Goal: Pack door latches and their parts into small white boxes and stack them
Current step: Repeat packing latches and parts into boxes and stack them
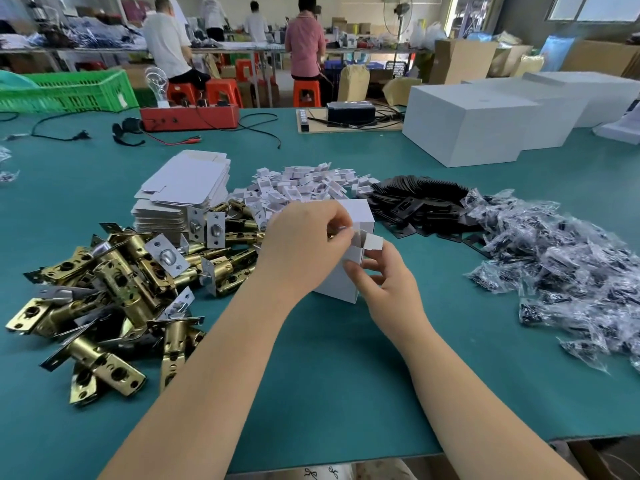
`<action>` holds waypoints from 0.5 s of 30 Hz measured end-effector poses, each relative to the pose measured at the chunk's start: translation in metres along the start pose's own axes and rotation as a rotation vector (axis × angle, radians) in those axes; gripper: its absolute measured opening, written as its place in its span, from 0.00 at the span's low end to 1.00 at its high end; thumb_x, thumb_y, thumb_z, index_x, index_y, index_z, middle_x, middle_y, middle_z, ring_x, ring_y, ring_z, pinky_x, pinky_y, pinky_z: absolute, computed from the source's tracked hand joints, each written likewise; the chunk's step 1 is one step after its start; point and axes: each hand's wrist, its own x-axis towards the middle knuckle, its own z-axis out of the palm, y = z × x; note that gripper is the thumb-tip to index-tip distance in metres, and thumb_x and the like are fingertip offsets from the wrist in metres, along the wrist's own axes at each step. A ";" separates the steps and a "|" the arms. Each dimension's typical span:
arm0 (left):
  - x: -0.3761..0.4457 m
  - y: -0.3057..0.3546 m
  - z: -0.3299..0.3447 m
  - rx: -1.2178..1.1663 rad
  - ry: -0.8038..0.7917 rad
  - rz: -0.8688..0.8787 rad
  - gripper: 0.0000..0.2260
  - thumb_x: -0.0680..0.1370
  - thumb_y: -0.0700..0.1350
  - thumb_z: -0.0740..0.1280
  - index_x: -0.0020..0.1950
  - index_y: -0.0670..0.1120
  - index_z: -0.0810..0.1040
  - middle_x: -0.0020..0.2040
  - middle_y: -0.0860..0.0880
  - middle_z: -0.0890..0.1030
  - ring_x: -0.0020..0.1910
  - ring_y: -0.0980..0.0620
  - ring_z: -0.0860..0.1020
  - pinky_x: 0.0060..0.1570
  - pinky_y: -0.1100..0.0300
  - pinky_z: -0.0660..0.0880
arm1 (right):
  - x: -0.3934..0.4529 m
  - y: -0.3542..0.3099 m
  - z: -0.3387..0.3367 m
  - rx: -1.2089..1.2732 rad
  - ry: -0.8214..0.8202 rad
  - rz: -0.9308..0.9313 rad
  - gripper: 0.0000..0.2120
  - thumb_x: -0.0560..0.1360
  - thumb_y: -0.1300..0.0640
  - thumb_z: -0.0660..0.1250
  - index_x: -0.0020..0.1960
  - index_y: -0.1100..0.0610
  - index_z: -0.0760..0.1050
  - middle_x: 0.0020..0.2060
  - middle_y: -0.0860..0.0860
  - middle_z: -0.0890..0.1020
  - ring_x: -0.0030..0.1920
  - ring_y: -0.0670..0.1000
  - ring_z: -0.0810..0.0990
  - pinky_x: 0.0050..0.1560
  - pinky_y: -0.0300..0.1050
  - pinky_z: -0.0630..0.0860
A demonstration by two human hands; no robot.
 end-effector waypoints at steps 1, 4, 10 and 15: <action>-0.001 -0.004 0.002 0.032 0.016 -0.005 0.04 0.77 0.47 0.68 0.46 0.50 0.82 0.42 0.55 0.80 0.49 0.50 0.77 0.55 0.51 0.73 | 0.000 0.000 0.000 -0.001 0.000 0.001 0.13 0.76 0.52 0.67 0.52 0.34 0.69 0.47 0.33 0.79 0.49 0.38 0.77 0.47 0.44 0.78; -0.005 -0.017 0.009 0.060 0.102 -0.052 0.10 0.77 0.50 0.67 0.56 0.49 0.81 0.56 0.52 0.78 0.60 0.50 0.71 0.60 0.61 0.62 | 0.001 0.000 0.000 -0.001 0.000 0.007 0.14 0.77 0.51 0.67 0.53 0.33 0.68 0.47 0.33 0.79 0.49 0.38 0.77 0.47 0.42 0.78; -0.020 -0.042 0.023 -0.568 -0.080 -0.314 0.23 0.77 0.49 0.70 0.71 0.54 0.68 0.66 0.56 0.73 0.57 0.64 0.74 0.52 0.71 0.72 | 0.003 0.004 -0.002 0.059 -0.015 0.023 0.14 0.78 0.54 0.65 0.58 0.37 0.70 0.52 0.40 0.80 0.51 0.41 0.78 0.50 0.40 0.77; -0.026 -0.050 0.030 -0.532 -0.072 -0.302 0.22 0.72 0.53 0.73 0.64 0.55 0.73 0.61 0.52 0.76 0.59 0.56 0.75 0.56 0.59 0.75 | 0.009 0.004 -0.007 0.226 -0.108 0.076 0.17 0.74 0.62 0.58 0.60 0.51 0.75 0.54 0.43 0.81 0.55 0.41 0.78 0.51 0.31 0.73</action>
